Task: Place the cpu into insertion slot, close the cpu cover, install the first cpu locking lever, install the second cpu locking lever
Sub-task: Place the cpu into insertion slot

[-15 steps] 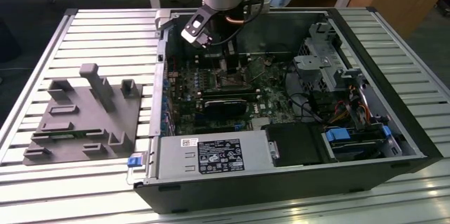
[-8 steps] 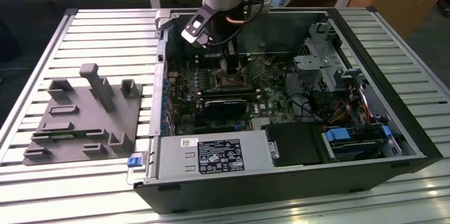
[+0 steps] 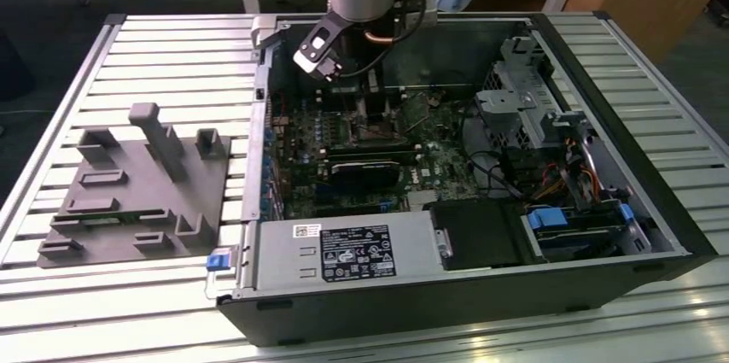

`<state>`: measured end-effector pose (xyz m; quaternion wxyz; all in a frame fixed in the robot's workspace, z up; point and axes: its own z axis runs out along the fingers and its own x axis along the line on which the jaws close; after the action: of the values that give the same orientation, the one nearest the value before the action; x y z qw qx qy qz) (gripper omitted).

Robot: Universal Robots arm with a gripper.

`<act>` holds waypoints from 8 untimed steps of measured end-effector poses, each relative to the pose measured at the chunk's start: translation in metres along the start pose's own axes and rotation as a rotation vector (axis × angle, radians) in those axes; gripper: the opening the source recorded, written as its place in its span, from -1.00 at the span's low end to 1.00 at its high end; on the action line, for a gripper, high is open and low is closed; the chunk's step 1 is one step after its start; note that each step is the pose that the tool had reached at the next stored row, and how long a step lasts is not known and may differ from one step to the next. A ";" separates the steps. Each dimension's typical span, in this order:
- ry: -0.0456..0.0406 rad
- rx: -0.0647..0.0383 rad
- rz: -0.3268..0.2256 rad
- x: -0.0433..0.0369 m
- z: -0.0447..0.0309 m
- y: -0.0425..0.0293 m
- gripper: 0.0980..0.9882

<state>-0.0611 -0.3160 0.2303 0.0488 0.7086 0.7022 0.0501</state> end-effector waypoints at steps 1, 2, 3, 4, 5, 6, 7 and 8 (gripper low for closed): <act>0.0000 0.000 0.000 0.0000 0.0017 -0.0002 0.00; 0.0000 0.000 0.000 0.0000 0.0035 -0.0005 0.00; 0.0000 0.000 0.000 0.0000 0.0051 -0.0007 0.00; -0.0001 0.000 0.000 0.0000 0.0065 -0.0009 0.00; -0.0005 0.000 0.000 0.0000 0.0076 -0.0010 0.00; -0.0022 0.000 0.000 0.0000 0.0094 -0.0011 0.00; -0.0035 0.000 -0.001 0.0000 0.0102 -0.0009 0.00; -0.0044 0.000 -0.001 0.0000 0.0110 -0.0006 0.00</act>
<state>-0.0602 -0.3160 0.2192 0.0504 0.7084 0.7024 0.0485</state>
